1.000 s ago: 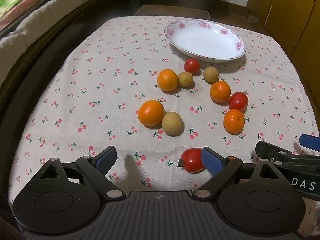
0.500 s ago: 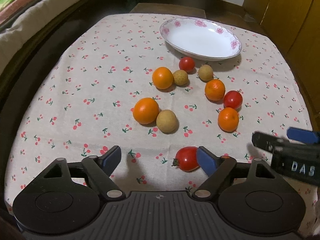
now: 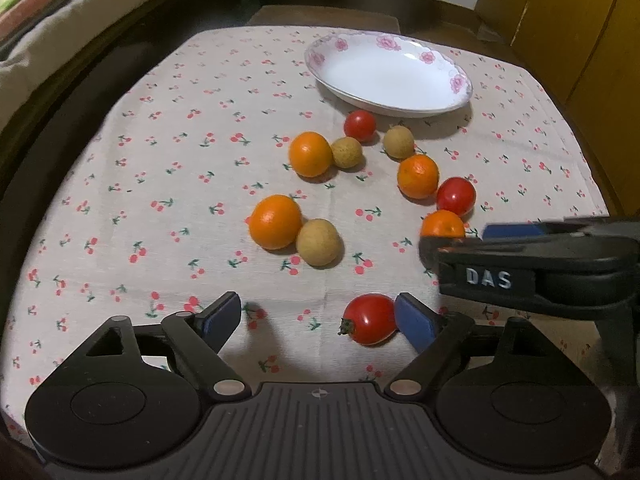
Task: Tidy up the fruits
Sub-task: 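Close the right gripper on a tangerine while the left gripper grasps a red cherry tomato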
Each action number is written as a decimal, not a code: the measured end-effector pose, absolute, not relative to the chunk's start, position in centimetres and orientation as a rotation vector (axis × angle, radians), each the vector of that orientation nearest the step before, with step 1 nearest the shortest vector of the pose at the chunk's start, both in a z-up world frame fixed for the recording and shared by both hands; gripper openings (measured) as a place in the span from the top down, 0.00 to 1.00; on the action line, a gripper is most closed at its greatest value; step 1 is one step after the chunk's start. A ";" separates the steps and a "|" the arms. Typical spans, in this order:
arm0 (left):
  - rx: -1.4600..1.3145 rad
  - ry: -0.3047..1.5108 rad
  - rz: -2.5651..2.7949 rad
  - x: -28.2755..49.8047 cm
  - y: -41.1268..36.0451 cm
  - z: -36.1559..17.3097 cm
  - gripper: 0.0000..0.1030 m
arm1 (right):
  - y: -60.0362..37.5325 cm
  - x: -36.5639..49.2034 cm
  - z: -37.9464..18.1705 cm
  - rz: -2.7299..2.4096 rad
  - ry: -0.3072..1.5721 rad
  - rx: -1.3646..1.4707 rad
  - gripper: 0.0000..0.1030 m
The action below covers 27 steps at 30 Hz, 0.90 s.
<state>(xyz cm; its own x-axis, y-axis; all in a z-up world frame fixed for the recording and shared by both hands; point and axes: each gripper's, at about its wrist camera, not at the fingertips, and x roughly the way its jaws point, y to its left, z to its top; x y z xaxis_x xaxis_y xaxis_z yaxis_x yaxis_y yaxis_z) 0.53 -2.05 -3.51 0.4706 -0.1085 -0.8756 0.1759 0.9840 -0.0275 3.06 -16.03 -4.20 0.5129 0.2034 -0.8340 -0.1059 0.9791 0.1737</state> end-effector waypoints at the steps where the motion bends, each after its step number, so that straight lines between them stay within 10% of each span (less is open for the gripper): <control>1: 0.076 1.072 -0.182 0.5 -2.3 -3.6 0.14 | -15.8 3.1 -4.2 0.190 1.016 0.093 0.46; 8: 0.145 1.120 -0.178 0.6 -3.2 -4.9 0.21 | -15.2 3.4 -4.5 0.204 1.005 0.015 0.49; 12: 0.140 1.120 -0.187 0.5 -3.0 -4.8 0.26 | -15.9 3.5 -4.1 0.238 1.014 0.071 0.68; 27: 0.075 1.110 -0.198 0.4 -1.4 -4.2 0.51 | -17.9 1.2 -3.3 0.223 1.022 0.099 0.69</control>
<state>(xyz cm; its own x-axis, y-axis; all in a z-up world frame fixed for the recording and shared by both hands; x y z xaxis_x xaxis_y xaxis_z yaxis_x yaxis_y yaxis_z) 0.37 -1.37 -4.17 0.4289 -0.1210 -0.8952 0.1956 0.9799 -0.0388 1.17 -17.95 -3.28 0.5018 0.2305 -0.8337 -0.1380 0.9728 0.1859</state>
